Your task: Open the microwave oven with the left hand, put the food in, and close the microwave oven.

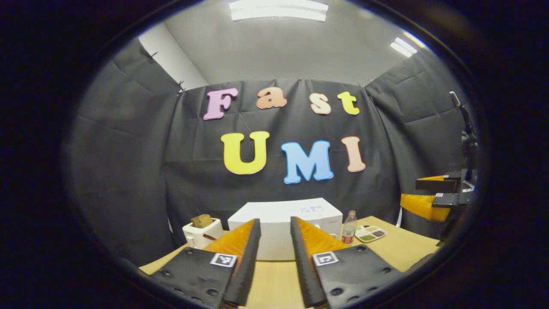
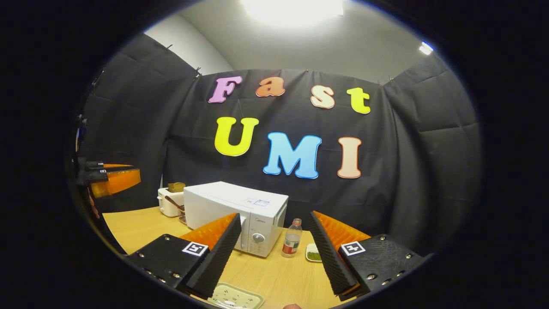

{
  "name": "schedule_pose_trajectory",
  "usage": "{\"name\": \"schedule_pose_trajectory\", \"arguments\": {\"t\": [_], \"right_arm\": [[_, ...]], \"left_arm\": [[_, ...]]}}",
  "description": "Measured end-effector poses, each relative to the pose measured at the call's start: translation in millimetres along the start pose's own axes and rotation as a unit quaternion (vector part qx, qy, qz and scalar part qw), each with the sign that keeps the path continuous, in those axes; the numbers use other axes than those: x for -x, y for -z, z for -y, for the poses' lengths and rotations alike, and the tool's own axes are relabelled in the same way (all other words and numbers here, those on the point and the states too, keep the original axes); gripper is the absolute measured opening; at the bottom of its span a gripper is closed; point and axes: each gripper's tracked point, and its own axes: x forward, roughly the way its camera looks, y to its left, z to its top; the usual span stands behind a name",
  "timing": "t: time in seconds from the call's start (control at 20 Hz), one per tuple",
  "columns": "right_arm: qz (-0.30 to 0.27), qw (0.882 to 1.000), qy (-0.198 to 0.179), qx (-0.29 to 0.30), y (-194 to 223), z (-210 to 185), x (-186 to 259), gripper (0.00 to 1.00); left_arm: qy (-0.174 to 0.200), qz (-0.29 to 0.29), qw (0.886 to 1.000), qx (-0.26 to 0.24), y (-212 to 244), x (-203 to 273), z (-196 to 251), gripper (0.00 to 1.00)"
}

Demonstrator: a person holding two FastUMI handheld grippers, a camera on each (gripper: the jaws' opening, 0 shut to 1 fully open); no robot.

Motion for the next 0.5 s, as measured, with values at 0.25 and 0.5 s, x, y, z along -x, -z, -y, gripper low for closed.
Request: {"name": "schedule_pose_trajectory", "arguments": {"t": [0.25,0.5], "right_arm": [[0.019,1.000,-0.009,0.000,-15.8,-15.4,1.2,0.96],[0.022,1.000,-0.011,0.005,-21.8,-21.6,3.0,0.97]], "left_arm": [[-0.036,0.017,0.999,0.005,-9.2,15.2,-29.7,0.96],[-0.050,0.015,0.999,0.012,-4.4,17.0,-43.6,0.95]]}}
